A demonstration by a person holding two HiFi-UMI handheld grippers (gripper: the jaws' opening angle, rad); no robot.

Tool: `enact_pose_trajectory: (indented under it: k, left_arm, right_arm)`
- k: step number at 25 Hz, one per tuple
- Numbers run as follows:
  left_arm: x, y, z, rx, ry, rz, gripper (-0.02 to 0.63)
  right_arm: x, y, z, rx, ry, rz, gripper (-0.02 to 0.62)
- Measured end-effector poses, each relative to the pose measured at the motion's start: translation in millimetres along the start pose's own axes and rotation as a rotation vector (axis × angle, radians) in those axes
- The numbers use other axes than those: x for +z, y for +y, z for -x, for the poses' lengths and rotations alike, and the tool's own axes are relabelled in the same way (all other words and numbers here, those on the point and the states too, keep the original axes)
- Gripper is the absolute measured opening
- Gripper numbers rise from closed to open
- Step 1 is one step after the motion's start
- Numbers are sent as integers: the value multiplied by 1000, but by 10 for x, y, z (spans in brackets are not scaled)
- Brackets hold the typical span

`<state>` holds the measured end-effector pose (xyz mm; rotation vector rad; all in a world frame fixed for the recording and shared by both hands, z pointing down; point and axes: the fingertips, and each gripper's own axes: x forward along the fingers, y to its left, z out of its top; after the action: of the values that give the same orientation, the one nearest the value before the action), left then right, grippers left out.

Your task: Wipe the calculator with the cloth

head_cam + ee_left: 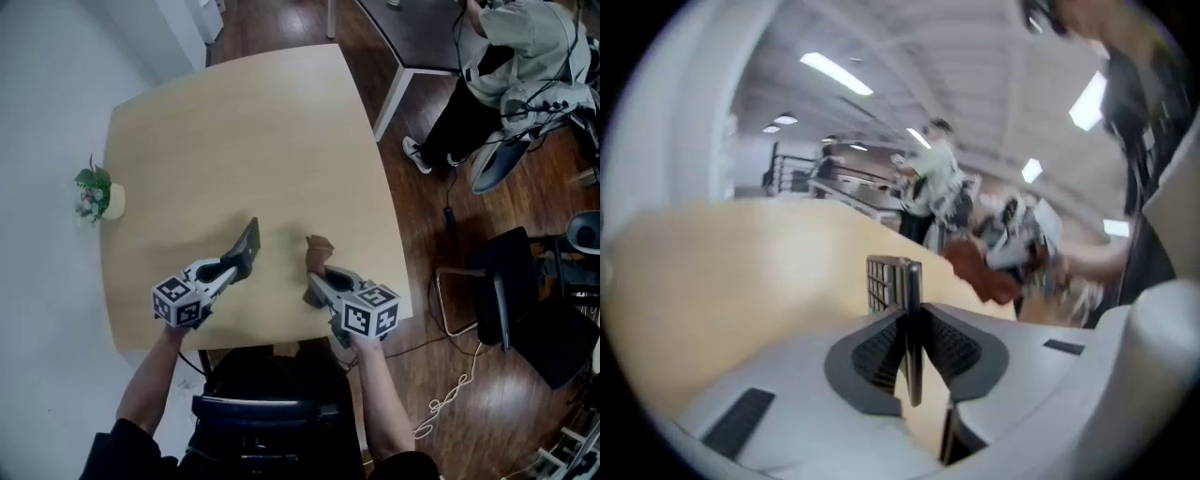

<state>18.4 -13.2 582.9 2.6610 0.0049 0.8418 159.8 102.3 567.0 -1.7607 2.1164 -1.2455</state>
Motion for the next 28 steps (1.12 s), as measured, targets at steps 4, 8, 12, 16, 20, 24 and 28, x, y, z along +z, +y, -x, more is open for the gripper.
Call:
enact_pose_trajectory:
  k: [4,8,12,16,20,24,28]
  left_arm:
    - [439,-36,242,-216,-274,440,52]
    - [695,-130,462,-367,-422,563,51]
    - [855,-290,603,-461,-473,578,51]
    - [1061,-436,751,-528,-534,561,57]
    - [1180,-512,887,-590,-591,557,62]
    - [1257,-627,900,-635,-621,631,63]
    - [1344,-696,882,-667,-649,702,52]
  right_arm:
    - [194,349,-147,96,-51,66,81]
    - [584,874,-306,211,-111,204,81]
    - [989,1459,-386,294,-139,336,81]
    - [1150,1712,-474,279,-85,466,83]
    - [1313,1530,-416,225,-108,452,86]
    - [1388,1175,-356,133,-120,430,85]
    - [1466,765,-200,-9,-128,406,83]
